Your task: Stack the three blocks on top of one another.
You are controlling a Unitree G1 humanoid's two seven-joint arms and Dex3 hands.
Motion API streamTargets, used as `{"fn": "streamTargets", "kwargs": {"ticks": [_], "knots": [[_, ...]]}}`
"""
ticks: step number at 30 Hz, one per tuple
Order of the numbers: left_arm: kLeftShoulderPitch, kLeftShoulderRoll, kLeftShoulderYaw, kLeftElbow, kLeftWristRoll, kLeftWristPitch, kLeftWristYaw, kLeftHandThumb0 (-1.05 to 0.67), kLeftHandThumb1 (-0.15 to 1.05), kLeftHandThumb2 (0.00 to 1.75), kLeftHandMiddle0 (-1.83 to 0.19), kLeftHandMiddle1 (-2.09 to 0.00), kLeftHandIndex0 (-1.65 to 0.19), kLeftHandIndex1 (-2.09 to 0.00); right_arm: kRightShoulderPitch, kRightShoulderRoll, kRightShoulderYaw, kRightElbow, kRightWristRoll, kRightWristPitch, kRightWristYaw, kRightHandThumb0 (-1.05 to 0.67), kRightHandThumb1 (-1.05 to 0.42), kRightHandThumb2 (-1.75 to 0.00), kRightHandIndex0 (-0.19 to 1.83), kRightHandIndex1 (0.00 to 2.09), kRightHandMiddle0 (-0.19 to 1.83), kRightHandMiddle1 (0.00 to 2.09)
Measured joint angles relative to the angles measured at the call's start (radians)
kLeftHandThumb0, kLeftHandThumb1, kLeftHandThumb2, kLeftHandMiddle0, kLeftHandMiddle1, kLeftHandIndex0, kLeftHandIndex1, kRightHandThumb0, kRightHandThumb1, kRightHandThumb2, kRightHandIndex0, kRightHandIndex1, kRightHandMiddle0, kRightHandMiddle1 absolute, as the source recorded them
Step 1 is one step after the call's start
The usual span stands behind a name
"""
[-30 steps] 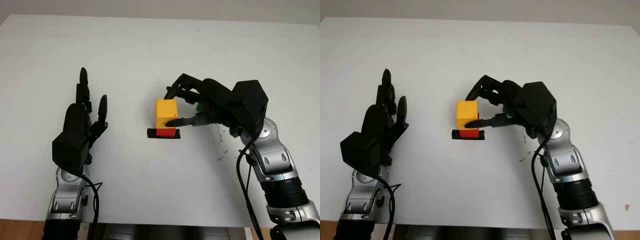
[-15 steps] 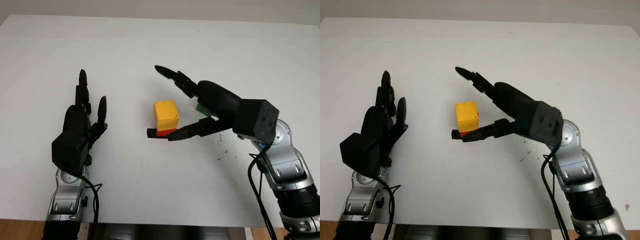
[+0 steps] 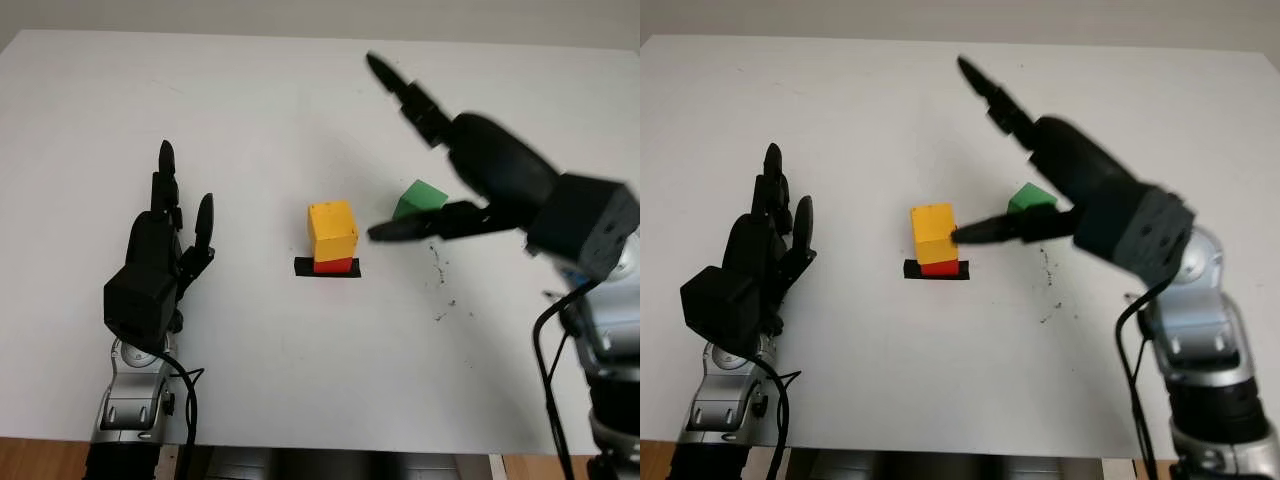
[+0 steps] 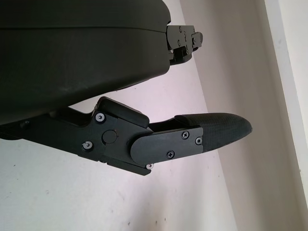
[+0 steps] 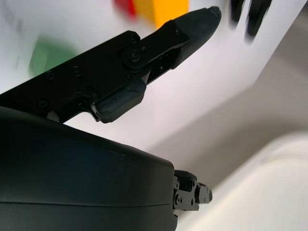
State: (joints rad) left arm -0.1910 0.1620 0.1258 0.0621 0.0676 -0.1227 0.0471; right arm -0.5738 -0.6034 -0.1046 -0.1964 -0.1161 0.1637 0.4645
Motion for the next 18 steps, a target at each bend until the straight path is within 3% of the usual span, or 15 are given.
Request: {"fn": "streamTargets", "kwargs": {"ticks": [6, 10, 13, 18], "knots": [[0.000, 0.000, 0.001, -0.001, 0.006, 0.001, 0.002, -0.82, 1.05, 0.60, 0.14, -0.06, 0.10, -0.05, -0.143, -0.200, -0.010, 0.284, -0.084, -0.166, 0.048, -0.82, -0.75, -0.04, 0.08, 0.13, 0.37, 0.28], [-0.002, 0.000, 0.000, 0.004, 0.010, -0.005, 0.005, -0.81, 1.05, 0.61, 0.12, -0.06, 0.10, -0.06, -0.226, -0.310, 0.077, 0.414, -0.202, -0.295, 0.102, -0.75, -0.76, -0.05, 0.09, 0.11, 0.41, 0.25], [-0.009, 0.000, -0.002, 0.021, 0.006, -0.011, 0.004, -0.82, 1.05, 0.61, 0.14, -0.05, 0.12, -0.05, -0.277, -0.360, 0.177, 0.489, -0.308, -0.403, 0.157, -0.70, -0.78, -0.06, 0.08, 0.08, 0.40, 0.21], [-0.021, -0.002, -0.005, 0.032, -0.014, -0.011, -0.005, -0.83, 1.05, 0.59, 0.16, -0.05, 0.13, -0.04, -0.305, -0.372, 0.294, 0.531, -0.433, -0.543, 0.190, -0.68, -0.78, -0.05, 0.11, 0.07, 0.44, 0.18]]}}
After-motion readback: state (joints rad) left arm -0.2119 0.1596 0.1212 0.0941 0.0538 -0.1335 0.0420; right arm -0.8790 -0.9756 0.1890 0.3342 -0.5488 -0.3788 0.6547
